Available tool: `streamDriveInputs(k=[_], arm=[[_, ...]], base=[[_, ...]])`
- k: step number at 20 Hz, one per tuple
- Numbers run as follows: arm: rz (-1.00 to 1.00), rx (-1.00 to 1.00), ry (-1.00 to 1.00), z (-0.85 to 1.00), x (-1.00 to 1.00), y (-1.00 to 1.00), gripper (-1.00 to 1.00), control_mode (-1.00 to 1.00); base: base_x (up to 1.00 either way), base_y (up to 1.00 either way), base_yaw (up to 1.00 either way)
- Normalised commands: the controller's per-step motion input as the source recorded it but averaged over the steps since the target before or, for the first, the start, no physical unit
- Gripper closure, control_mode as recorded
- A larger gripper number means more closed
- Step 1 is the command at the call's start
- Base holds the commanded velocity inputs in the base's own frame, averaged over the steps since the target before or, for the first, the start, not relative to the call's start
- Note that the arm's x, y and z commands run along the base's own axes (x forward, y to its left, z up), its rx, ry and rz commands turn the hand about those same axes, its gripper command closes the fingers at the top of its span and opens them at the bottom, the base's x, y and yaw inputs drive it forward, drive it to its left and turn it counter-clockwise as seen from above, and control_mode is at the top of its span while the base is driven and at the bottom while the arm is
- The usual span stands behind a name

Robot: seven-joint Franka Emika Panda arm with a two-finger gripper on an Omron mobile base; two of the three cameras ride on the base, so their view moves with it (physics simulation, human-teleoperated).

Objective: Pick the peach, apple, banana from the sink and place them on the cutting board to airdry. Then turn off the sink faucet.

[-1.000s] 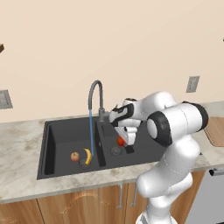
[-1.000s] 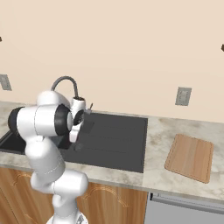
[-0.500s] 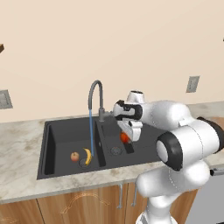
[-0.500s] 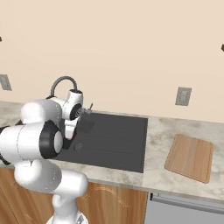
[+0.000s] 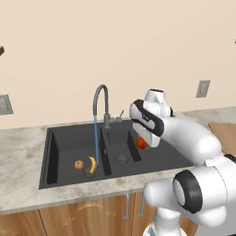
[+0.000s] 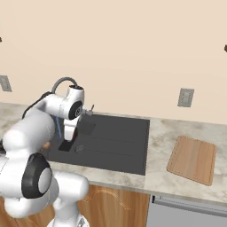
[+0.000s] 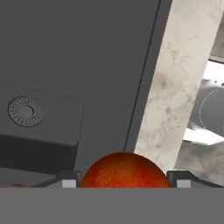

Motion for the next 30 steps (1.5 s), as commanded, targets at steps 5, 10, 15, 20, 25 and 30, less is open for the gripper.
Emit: streamDriveInputs(k=[5, 10, 15, 20, 25, 30], arm=[[0.04, 0.0, -0.01, 0.58, -0.47, -0.37, 1.0, -1.0], [0.34, -0.01, -0.08, 0.35, -0.37, -0.41, 1.0, -1.0], [0.37, -0.02, -0.14, 0.31, -0.27, -0.46, 1.0, -1.0], [0.32, -0.02, -0.24, 0.21, -0.24, -0.49, 1.0, -1.0], [0.35, -0.09, -0.33, 0.01, -0.33, -0.54, 1.0, -1.0], [0.16, -0.02, 0.06, 0.2, -0.12, -0.29, 1.0, -1.0]], base=[[0.0, 0.0, 0.0], [0.0, 0.0, 0.0], [0.0, 0.0, 0.0], [0.0, 0.0, 0.0], [0.0, 0.0, 0.0], [0.0, 0.0, 0.0]])
